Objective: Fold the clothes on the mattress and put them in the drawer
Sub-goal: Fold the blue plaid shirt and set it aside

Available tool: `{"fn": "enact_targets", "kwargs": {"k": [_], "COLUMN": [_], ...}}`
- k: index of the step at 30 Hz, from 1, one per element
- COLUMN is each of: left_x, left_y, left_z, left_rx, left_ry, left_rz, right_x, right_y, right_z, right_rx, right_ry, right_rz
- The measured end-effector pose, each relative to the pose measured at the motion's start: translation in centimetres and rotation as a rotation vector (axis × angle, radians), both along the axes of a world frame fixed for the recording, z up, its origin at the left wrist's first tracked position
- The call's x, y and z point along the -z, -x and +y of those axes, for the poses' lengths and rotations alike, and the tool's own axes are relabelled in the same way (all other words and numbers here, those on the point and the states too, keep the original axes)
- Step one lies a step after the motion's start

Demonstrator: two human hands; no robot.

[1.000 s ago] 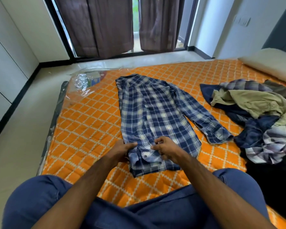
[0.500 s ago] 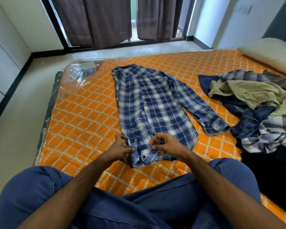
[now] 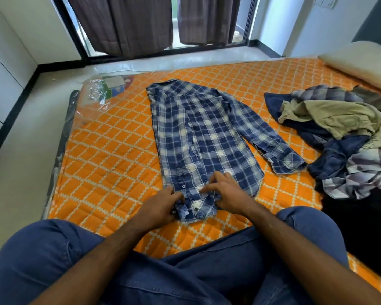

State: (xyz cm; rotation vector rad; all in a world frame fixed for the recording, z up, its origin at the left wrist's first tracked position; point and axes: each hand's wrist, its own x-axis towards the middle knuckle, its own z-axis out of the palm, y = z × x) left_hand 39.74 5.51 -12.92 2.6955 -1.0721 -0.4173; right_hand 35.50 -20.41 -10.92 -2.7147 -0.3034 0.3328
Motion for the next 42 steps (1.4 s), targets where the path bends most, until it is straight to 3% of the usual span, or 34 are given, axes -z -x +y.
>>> {"fn": "enact_targets", "kwargs": {"k": [3, 6, 8, 11, 13, 17, 21, 23, 27, 32, 42], "left_x": [0.2, 0.5, 0.1, -0.3, 0.1, 0.9, 0.9, 1.0, 0.3, 1.3, 2.9], "left_y": [-0.2, -1.3, -2.3, -3.9, -4.8, -6.2, -8.5, -10.1, -13.8, -19.6, -29.8], "left_z": [-0.4, -0.6, -0.9, -1.3, -1.3, -0.4, 0.1, 0.2, -0.3, -1.2, -3.8], "left_rx": [0.103, 0.097, -0.06, -0.508, -0.702, -0.731, -0.75, -0.802, -0.811, -0.869, -0.749], "left_ry": [-0.009, -0.056, 0.061, 0.444, 0.558, 0.443, 0.504, 0.542, 0.689, 0.946, 0.861], "left_rz": [-0.206, -0.188, 0.068, 0.571, 0.686, 0.475, 0.442, 0.434, 0.506, 0.673, 0.483], "right_x": [0.2, 0.1, -0.2, 0.0, 1.1, 2.3, 2.3, 2.4, 2.2, 4.0, 4.9], "right_y": [-0.1, -1.1, -2.1, -3.7, -4.5, -5.1, -5.2, -5.6, -7.1, -9.5, -13.4], "right_z": [-0.2, -0.6, -0.8, -0.5, 0.0, 1.8, 3.7, 5.0, 8.6, 13.3, 13.8], "right_rx": [-0.161, -0.162, -0.031, 0.296, 0.48, 0.447, 0.172, 0.032, -0.009, 0.061, 0.039], "right_ry": [0.124, 0.04, -0.161, -0.44, -0.459, -0.299, 0.183, 0.203, -0.028, 0.161, 0.189], "right_rz": [-0.109, -0.009, 0.145, 0.202, 0.179, 0.039, -0.314, -0.39, -0.256, -0.122, -0.09]}}
